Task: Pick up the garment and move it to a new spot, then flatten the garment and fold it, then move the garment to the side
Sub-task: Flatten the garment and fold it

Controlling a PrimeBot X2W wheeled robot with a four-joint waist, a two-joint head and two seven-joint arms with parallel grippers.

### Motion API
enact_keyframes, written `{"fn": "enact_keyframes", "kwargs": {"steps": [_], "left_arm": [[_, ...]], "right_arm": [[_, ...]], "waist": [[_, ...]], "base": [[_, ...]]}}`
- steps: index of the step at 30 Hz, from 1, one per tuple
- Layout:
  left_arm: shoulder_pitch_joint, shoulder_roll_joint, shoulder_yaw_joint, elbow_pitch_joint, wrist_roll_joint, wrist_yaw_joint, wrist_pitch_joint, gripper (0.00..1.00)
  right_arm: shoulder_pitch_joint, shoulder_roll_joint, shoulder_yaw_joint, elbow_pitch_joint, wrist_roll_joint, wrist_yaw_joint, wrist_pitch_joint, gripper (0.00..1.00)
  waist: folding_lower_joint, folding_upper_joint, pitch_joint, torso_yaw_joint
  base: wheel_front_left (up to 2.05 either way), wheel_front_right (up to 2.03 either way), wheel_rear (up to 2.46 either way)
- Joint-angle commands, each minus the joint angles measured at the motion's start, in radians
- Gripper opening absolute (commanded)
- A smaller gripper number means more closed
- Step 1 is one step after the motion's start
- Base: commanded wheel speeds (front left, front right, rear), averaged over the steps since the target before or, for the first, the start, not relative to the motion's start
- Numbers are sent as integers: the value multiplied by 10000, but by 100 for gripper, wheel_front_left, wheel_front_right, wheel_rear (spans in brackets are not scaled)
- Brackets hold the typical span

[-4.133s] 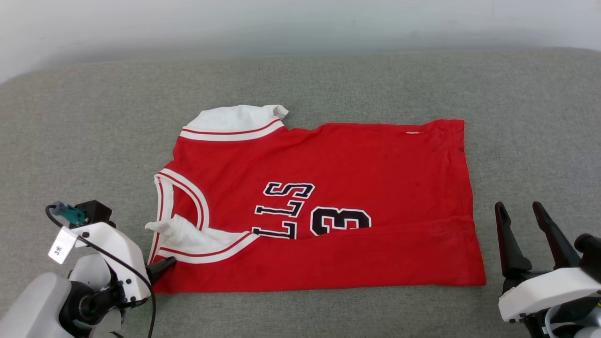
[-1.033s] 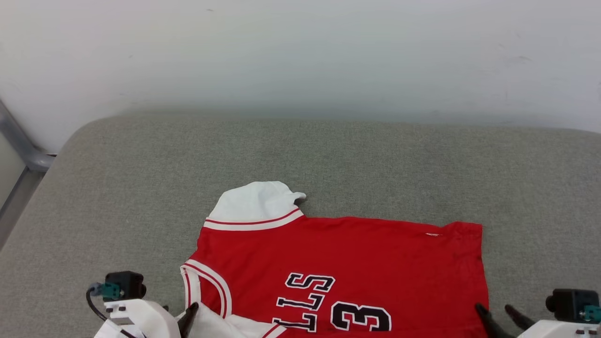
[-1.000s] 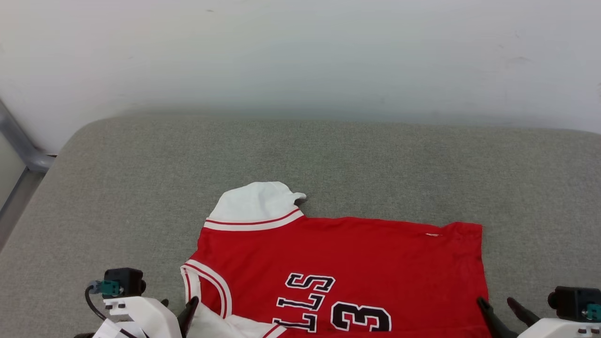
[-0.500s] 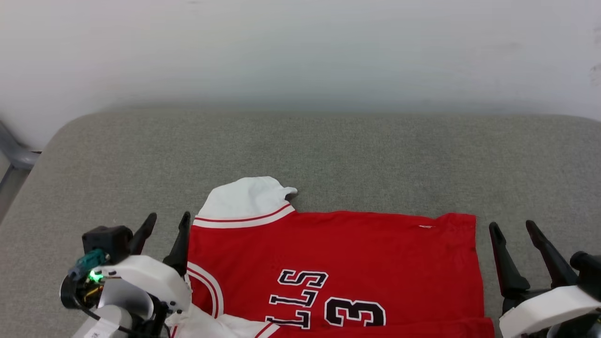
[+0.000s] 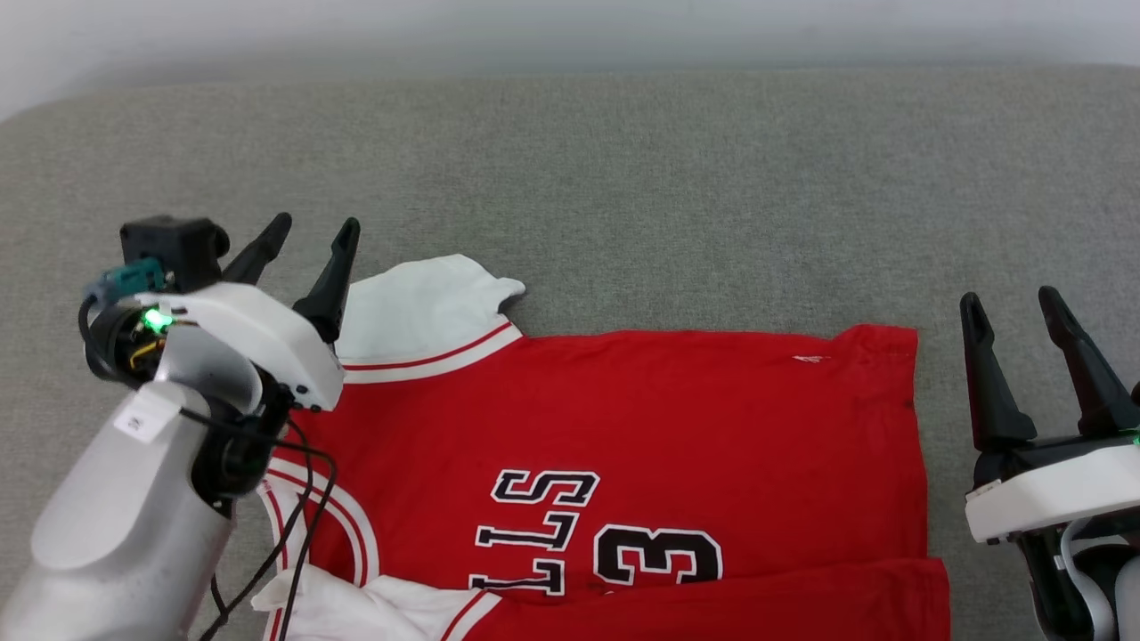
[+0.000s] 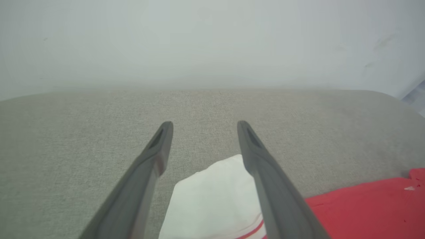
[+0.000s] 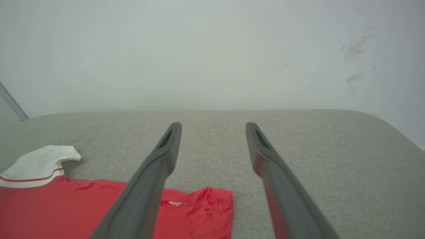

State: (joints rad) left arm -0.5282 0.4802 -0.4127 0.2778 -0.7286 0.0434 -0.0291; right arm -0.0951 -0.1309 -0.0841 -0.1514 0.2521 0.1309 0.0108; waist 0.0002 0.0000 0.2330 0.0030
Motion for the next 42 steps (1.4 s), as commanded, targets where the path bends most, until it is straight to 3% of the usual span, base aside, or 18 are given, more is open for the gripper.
{"fn": "enact_keyframes", "kwargs": {"steps": [1,6,7,8,11,17,23,24,25,26,34,42], "left_arm": [[-625,77,-154,404,-266,-414,716,100],[-1873,431,-586,1486,-1001,-1252,3222,100],[-1873,431,-586,1486,-1001,-1252,3222,100],[-2315,609,-790,1830,-1282,-1410,4322,100],[-2811,850,-1076,2222,-1602,-1551,5730,100],[-3231,1018,-1395,2855,-2024,-1581,7445,100],[-2978,822,-1905,3893,-2240,-1255,9115,100],[-2855,719,-1963,4037,-2329,-1175,9293,63],[-2745,612,-2072,4126,-2321,-1169,9430,38],[-2675,522,-2174,4201,-2320,-1166,9550,0],[-2715,173,-2333,4313,-2228,-1318,9150,0],[-3241,158,-1948,3885,-2023,-1420,7604,0]], "right_arm": [[-259,-17,13,9,-63,-4,10,100],[-466,81,84,124,-38,-4,96,100],[-466,81,84,124,-38,-4,96,100],[-522,116,88,166,-15,-4,96,100],[-552,180,103,239,33,-4,89,100],[-501,284,69,358,109,-4,9,100],[-630,364,120,530,235,-4,-81,100],[-631,384,97,586,290,-4,-56,100],[-643,399,104,626,335,-4,-41,100],[-656,400,85,651,353,-4,-29,100],[-708,241,-154,982,977,-4,388,100],[-1208,-850,-109,2384,2184,-4,3340,100]], "waist": [[-2,0,470,-311],[-2,0,788,-658],[-2,0,788,-658],[-2,0,886,-806],[-2,0,1050,-1028],[-2,0,1341,-1312],[-2,0,1652,-1564],[-2,0,1687,-1587],[-2,0,1705,-1609],[-2,0,1725,-1626],[-2,0,1617,-1495],[-2,0,1072,-1044]], "base": [[0,0,0],[0,0,0],[0,0,0],[0,0,0],[0,0,0],[0,0,0],[0,0,0],[0,0,0],[0,0,0],[0,0,0],[0,0,0],[0,0,0]]}}
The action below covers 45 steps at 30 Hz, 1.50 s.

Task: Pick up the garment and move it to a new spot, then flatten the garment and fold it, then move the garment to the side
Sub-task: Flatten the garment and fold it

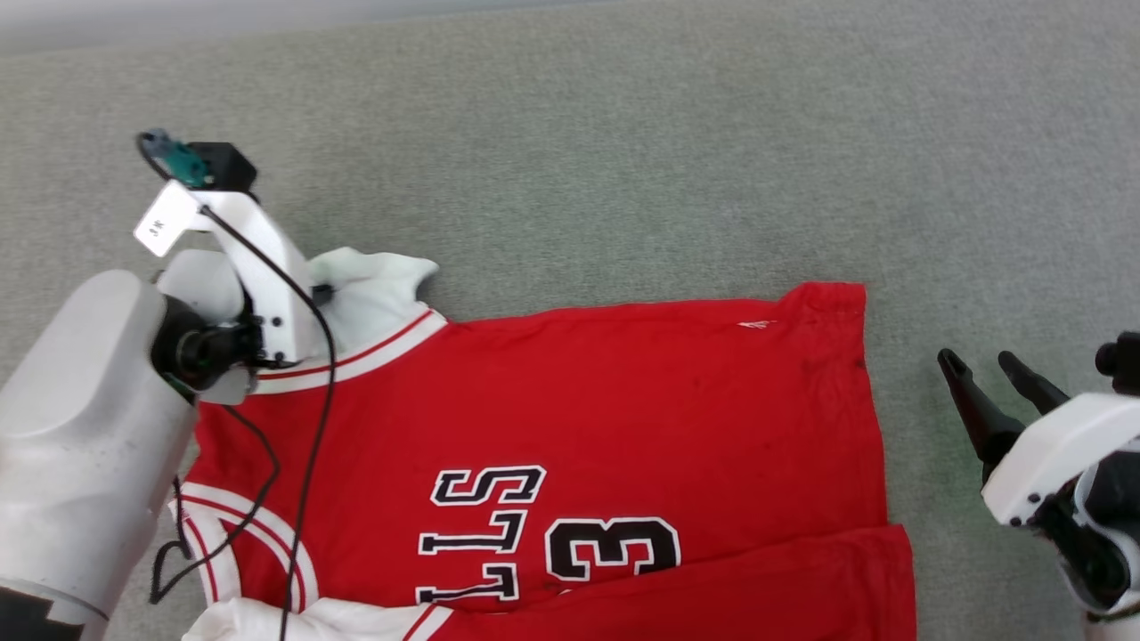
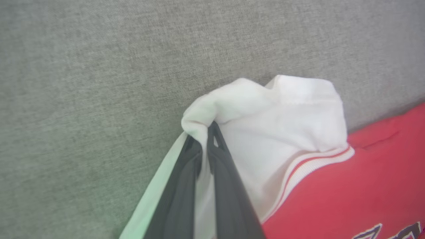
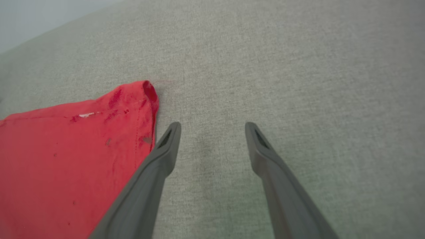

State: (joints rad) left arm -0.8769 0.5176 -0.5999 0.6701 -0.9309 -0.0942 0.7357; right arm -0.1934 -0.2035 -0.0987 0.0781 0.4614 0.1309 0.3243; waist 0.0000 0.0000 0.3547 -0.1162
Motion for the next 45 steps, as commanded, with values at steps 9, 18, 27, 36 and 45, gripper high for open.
{"fn": "enact_keyframes", "kwargs": {"steps": [9,18,27,36,45], "left_arm": [[-65,-131,-57,-1156,234,-172,-930,0],[-184,-246,-161,-1973,360,-220,-1363,0],[43,-137,-177,-2091,313,-265,-1648,0],[973,75,148,-2321,117,-63,-2504,0],[3176,451,539,-3543,-293,415,-3597,0]], "right_arm": [[-1965,-1105,1504,864,546,-4,2670,100],[-3448,-1693,3103,2963,872,-4,4242,100],[-3708,-1789,4002,4355,1401,-3,5404,0],[-3780,-2287,3531,3302,1315,-4,4371,0],[-1707,-2128,2231,1522,783,-6,3381,0]], "waist": [[0,0,-162,793],[0,0,312,1344],[0,0,303,1533],[0,0,-564,1638],[0,0,-1743,1899]], "base": [[0,0,0],[0,0,0],[0,0,0],[0,0,0],[0,0,0]]}}
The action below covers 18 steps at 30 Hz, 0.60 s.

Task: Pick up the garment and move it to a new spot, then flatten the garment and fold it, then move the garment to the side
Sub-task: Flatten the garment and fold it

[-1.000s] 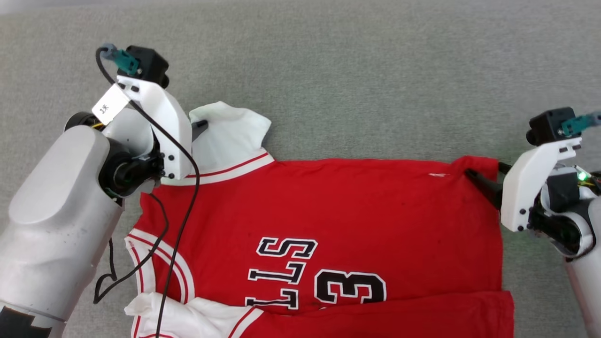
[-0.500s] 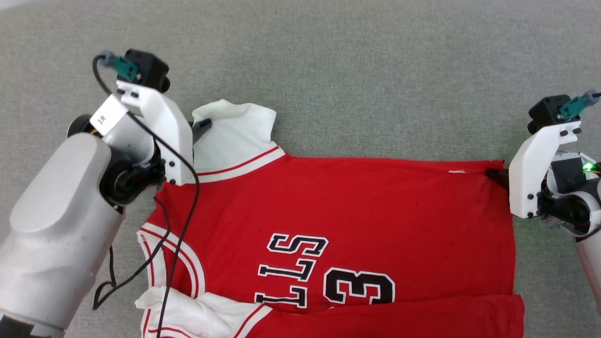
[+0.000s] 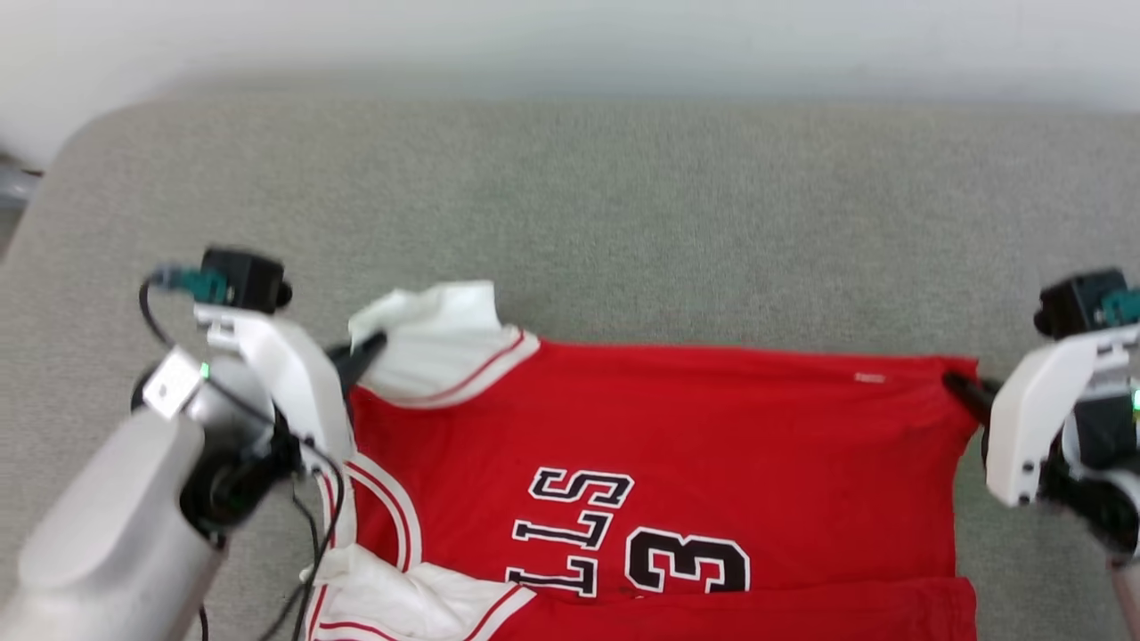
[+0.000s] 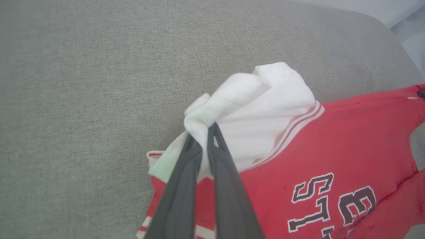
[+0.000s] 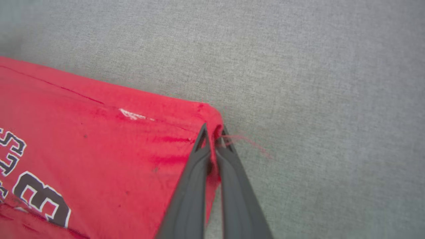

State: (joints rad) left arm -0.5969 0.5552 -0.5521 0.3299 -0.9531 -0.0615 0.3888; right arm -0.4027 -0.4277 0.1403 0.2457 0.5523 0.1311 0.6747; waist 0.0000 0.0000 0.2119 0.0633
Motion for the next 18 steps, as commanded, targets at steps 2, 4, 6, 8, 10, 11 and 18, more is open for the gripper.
{"fn": "enact_keyframes", "kwargs": {"steps": [2,4,6,8,10,11,18], "left_arm": [[1022,75,155,-433,-341,212,-247,0],[1599,180,226,-708,-448,371,-394,0],[2186,156,212,-995,-587,498,-517,0],[2793,115,189,-1165,-741,619,-617,0],[3289,66,202,-1280,-892,705,-751,0],[3528,63,214,-1313,-937,779,-836,0],[4715,-160,95,-1245,-1109,1043,-1205,0]], "right_arm": [[986,318,-410,-455,-194,-8,-206,0],[1545,522,-613,-709,-276,-8,-246,0],[2118,743,-840,-919,-301,-6,-319,0],[2670,946,-1016,-1025,-319,-6,-346,0],[3172,1141,-1238,-1087,-351,-6,-401,0],[3412,1229,-1347,-1122,-379,-6,-450,0],[4523,1839,-1733,-1184,-345,-6,-727,0]], "waist": [[0,0,-529,126],[0,0,-706,149],[0,0,-846,201],[0,0,-981,229],[0,0,-1090,258],[0,0,-1129,269],[0,0,-1233,249]], "base": [[0,0,0],[0,0,0],[0,0,0],[0,0,0],[0,0,0],[0,0,0],[0,0,0]]}}
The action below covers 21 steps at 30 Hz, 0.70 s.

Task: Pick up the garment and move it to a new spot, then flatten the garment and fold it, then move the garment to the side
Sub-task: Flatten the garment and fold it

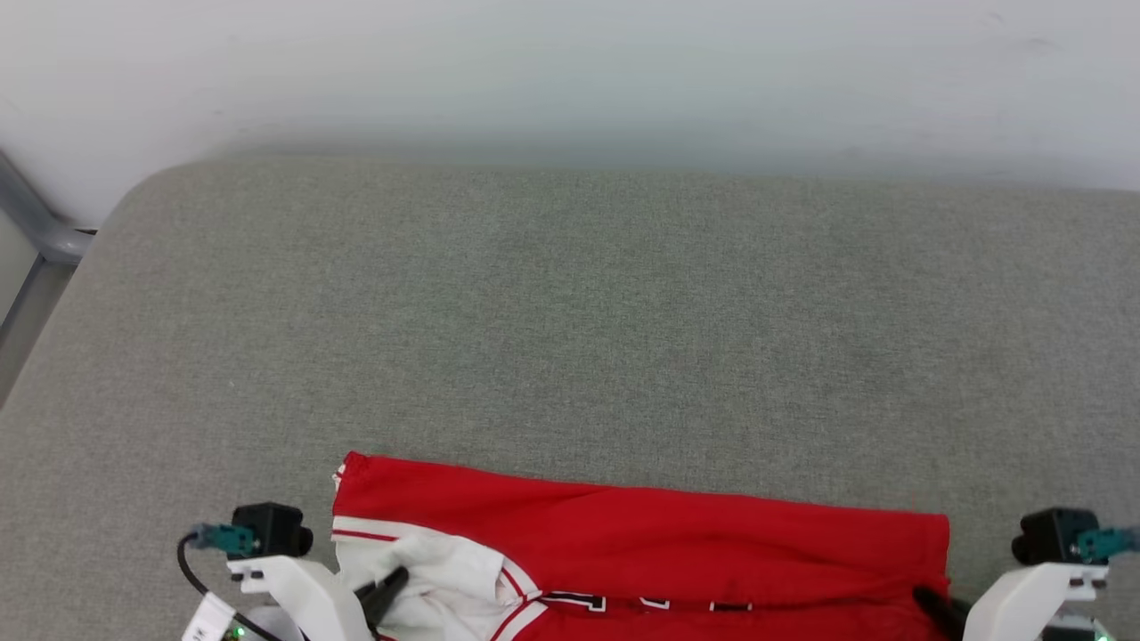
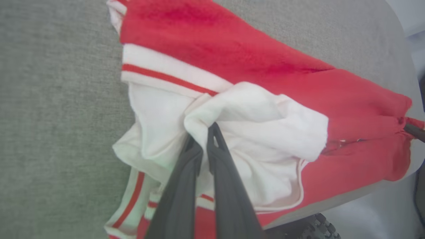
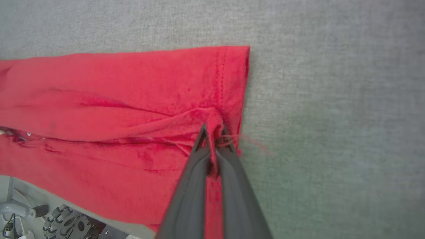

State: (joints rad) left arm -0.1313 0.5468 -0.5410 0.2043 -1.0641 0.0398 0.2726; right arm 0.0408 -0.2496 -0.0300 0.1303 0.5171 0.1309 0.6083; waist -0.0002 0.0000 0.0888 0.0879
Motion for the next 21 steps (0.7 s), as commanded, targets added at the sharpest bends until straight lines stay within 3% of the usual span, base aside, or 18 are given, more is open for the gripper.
{"fn": "enact_keyframes", "kwargs": {"steps": [1,6,7,8,9,10,11,12,17,21], "left_arm": [[160,-173,-34,73,-29,13,-139,0],[442,-517,-68,646,33,-19,-667,0],[479,-579,-85,748,20,-45,-730,0],[474,-629,-67,839,32,-59,-834,0],[482,-658,-58,920,48,-92,-903,18],[487,-695,-60,998,40,-119,-963,43],[464,-696,-37,1044,132,-103,-1124,96],[425,-692,-12,1085,216,-112,-1299,100],[287,-721,29,932,862,-300,-2527,100],[362,-748,113,585,1441,-233,-3628,100]], "right_arm": [[246,167,-71,-7,21,-4,-92,0],[903,619,-210,95,-188,-6,-523,0],[971,695,-215,138,-183,-6,-638,32],[1057,741,-190,187,-202,-6,-720,89],[1092,777,-188,188,-224,-6,-868,100],[1119,830,-204,153,-209,-6,-1078,100],[1132,874,-221,113,-192,-7,-1303,100],[1116,864,-215,21,-276,-10,-1608,100],[1180,1166,-472,-377,-473,-4,-2938,100],[1118,1227,-640,-663,-639,-4,-3034,100]], "waist": [[2,0,-7,5],[2,0,-48,-72],[2,0,-52,-105],[2,0,-62,-129],[2,0,-85,-151],[2,0,-101,-162],[2,0,-133,-173],[2,0,-178,-180],[2,0,-472,-183],[2,0,-742,-221]], "base": [[0,0,0],[0,0,0],[0,0,0],[0,0,0],[0,0,0],[0,0,0],[0,0,0],[0,0,0],[0,0,0],[0,0,0]]}}
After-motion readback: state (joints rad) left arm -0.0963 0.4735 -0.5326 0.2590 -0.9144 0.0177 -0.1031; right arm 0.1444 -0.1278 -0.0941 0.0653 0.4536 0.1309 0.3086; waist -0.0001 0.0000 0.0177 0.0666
